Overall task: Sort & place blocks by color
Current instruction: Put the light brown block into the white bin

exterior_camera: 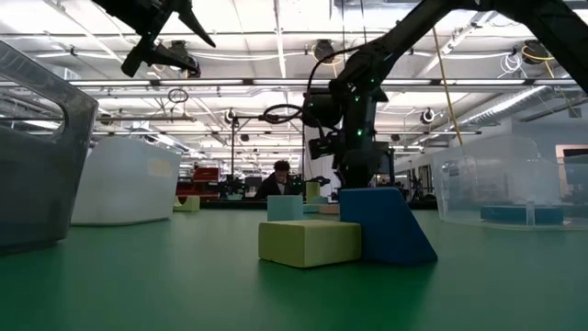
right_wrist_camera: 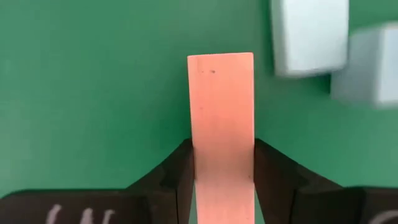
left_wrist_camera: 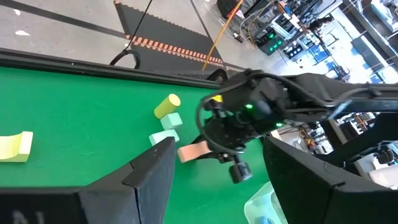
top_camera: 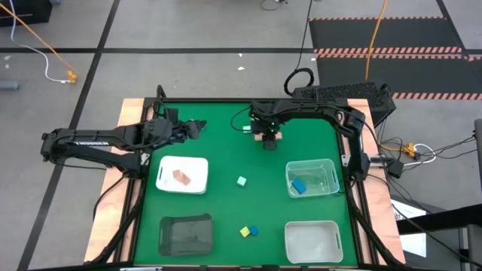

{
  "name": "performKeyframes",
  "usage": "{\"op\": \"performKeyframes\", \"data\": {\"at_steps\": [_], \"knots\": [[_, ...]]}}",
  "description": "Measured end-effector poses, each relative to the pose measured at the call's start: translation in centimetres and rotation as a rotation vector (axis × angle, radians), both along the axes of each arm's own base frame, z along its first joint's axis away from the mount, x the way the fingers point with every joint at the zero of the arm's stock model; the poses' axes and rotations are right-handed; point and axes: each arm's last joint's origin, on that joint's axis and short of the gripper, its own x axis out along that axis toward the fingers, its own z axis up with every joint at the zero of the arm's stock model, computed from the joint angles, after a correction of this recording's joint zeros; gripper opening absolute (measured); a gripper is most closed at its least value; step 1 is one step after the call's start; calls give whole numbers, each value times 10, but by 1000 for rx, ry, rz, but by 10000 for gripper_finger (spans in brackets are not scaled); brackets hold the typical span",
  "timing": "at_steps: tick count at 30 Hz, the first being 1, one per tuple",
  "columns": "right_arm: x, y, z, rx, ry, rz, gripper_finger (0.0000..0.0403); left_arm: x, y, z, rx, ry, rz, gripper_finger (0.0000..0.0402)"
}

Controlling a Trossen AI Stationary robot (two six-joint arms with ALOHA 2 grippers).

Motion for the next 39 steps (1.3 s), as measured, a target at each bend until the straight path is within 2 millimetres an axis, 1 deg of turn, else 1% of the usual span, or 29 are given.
{"op": "performKeyframes", "data": {"at_steps": [6,9,12,16,19,22,24,31,37,39], "knots": [[-4,7,49,-54,-156,-59,115,7,0,-6,-24,27,-30,244],[-1,15,77,-100,-310,-78,115,13,0,-12,-45,48,-45,244],[5,25,101,-134,-465,-81,115,22,1,-19,-61,70,-36,244],[17,41,119,-225,-607,-66,115,36,7,-23,-72,31,-40,243],[24,50,122,-254,-655,-28,115,47,14,-21,-90,-57,-90,244],[31,55,120,-252,-685,-16,115,55,20,-21,-101,-101,-123,244],[33,57,119,-239,-692,-28,115,58,23,-25,-104,-95,-115,244],[39,65,126,-236,-779,-30,115,67,32,-41,-158,-58,-75,244],[42,73,127,-229,-789,-2,115,78,39,-46,-176,-117,-67,243],[42,76,127,-227,-789,5,115,79,40,-47,-178,-122,-61,235]]}}
